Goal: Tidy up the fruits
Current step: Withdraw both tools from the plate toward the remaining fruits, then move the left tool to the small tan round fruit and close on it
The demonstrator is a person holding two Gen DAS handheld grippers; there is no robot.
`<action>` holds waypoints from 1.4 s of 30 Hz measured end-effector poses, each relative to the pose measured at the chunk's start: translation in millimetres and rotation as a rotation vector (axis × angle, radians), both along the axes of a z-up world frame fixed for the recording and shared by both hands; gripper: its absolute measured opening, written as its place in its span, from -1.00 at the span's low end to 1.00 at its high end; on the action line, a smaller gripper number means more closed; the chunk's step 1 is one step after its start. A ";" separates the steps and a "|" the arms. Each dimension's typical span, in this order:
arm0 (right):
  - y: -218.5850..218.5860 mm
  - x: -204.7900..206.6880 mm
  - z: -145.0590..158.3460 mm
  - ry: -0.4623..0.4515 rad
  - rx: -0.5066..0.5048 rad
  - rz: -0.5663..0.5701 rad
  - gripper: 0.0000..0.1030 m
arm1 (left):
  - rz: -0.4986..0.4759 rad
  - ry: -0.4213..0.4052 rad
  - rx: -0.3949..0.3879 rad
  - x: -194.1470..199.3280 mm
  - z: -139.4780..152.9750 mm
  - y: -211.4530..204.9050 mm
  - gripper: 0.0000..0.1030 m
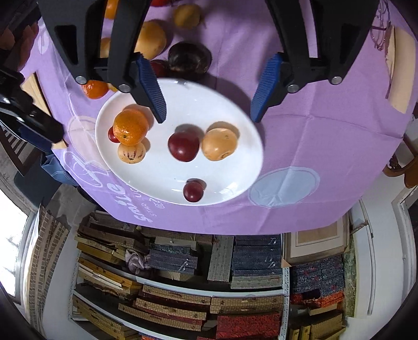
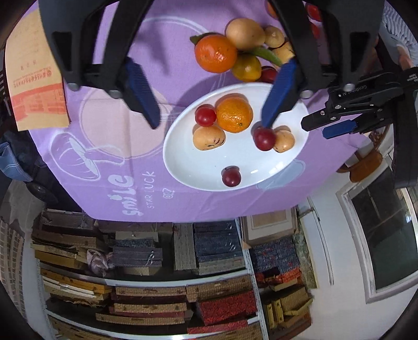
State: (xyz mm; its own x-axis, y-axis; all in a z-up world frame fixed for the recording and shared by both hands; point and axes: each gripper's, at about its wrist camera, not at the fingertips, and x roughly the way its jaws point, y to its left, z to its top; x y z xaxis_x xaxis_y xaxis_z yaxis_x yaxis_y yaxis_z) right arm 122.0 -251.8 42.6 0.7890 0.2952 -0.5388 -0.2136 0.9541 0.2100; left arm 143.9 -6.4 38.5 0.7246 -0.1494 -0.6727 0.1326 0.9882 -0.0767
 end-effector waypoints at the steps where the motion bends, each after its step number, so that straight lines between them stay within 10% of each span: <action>1: -6.0 -15.5 2.1 -0.034 0.026 -0.021 0.92 | 0.016 -0.015 0.011 -9.2 1.3 6.2 0.52; 10: -11.1 -106.4 -34.1 -0.052 0.007 -0.062 0.92 | 0.124 0.055 -0.024 -81.2 -34.0 42.5 0.66; 25: -15.1 -95.6 -49.4 0.001 0.000 -0.076 0.92 | -0.005 0.043 0.161 -58.2 -51.6 -17.7 0.66; 42: -17.7 -94.0 -53.4 0.031 0.013 -0.069 0.92 | 0.040 0.136 0.044 -47.5 -64.3 20.8 0.66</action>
State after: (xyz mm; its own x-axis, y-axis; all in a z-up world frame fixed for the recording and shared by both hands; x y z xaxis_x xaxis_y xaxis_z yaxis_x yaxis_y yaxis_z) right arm 28.0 -269.5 -10.8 0.7907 0.2477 -0.5598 -0.1404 0.9635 0.2281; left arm 96.4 14.4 -25.9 0.6308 -0.0906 -0.7706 0.0842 0.9953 -0.0481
